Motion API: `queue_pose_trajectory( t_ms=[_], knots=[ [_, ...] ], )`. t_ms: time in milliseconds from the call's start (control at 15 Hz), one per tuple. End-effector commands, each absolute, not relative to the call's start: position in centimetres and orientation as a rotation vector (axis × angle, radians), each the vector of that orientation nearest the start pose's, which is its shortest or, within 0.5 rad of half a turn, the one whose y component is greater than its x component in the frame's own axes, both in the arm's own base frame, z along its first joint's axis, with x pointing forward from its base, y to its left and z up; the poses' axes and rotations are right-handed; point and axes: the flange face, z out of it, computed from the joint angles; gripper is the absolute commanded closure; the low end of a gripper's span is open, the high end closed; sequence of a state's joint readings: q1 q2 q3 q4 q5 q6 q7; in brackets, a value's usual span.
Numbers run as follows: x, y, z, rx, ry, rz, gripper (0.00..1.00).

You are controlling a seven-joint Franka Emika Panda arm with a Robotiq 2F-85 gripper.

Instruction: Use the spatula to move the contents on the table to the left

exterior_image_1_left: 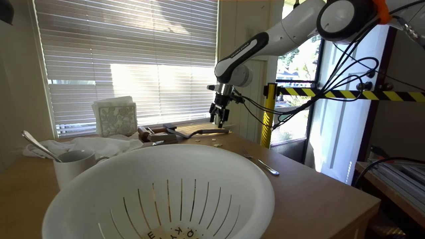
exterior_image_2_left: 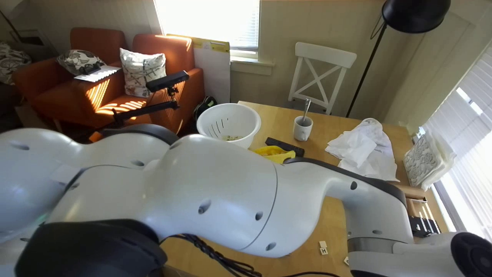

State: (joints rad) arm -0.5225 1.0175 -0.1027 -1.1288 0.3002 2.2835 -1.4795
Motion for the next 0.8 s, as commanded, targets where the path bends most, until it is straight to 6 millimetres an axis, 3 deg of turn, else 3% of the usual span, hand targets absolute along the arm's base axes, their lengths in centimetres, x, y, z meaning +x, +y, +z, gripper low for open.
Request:
queue_pose_trajectory(
  t_ms=[0,200,333,467,733],
  knots=[
    [65.9,-44.3,18.5,-2.971,-1.133,-0.290,0.00],
    [66.0,-45.0,17.6,-2.983,-1.131,-0.293,0.01],
    [66.1,-45.3,16.9,-2.986,-1.136,-0.282,0.11],
    [66.2,-45.5,16.4,-2.985,-1.141,-0.278,0.35],
    [66.6,-45.4,15.7,-2.972,-1.172,-0.254,0.65]
  ],
)
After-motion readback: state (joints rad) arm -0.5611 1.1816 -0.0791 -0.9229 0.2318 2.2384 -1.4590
